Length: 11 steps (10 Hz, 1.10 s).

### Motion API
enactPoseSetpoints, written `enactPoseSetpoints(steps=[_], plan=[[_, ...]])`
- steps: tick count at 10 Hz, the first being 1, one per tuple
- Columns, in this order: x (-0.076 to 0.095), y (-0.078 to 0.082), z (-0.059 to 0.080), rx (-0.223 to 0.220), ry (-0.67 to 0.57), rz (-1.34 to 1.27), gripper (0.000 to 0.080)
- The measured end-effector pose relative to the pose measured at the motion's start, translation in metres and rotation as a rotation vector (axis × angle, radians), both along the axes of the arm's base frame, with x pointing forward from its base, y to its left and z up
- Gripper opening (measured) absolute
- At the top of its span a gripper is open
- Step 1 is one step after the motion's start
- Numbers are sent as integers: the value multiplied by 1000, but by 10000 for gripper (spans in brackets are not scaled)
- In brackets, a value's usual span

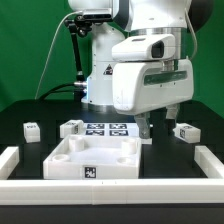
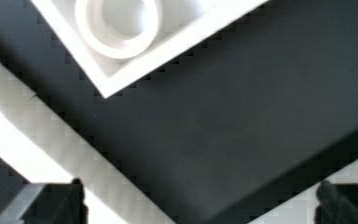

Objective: Assemble one leg

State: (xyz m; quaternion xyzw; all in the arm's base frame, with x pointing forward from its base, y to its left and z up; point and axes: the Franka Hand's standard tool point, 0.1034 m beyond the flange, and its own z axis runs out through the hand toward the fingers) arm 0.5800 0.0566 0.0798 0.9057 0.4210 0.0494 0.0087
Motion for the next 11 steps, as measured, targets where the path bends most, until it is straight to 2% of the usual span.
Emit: enactPoseSetpoints(steps=[6,8,11], plan=[[-2,-1,-1,-2,3,18,650],[-17,-10,-11,-18,36,159,650],[-40,-16,-23,-50,207,326,650]])
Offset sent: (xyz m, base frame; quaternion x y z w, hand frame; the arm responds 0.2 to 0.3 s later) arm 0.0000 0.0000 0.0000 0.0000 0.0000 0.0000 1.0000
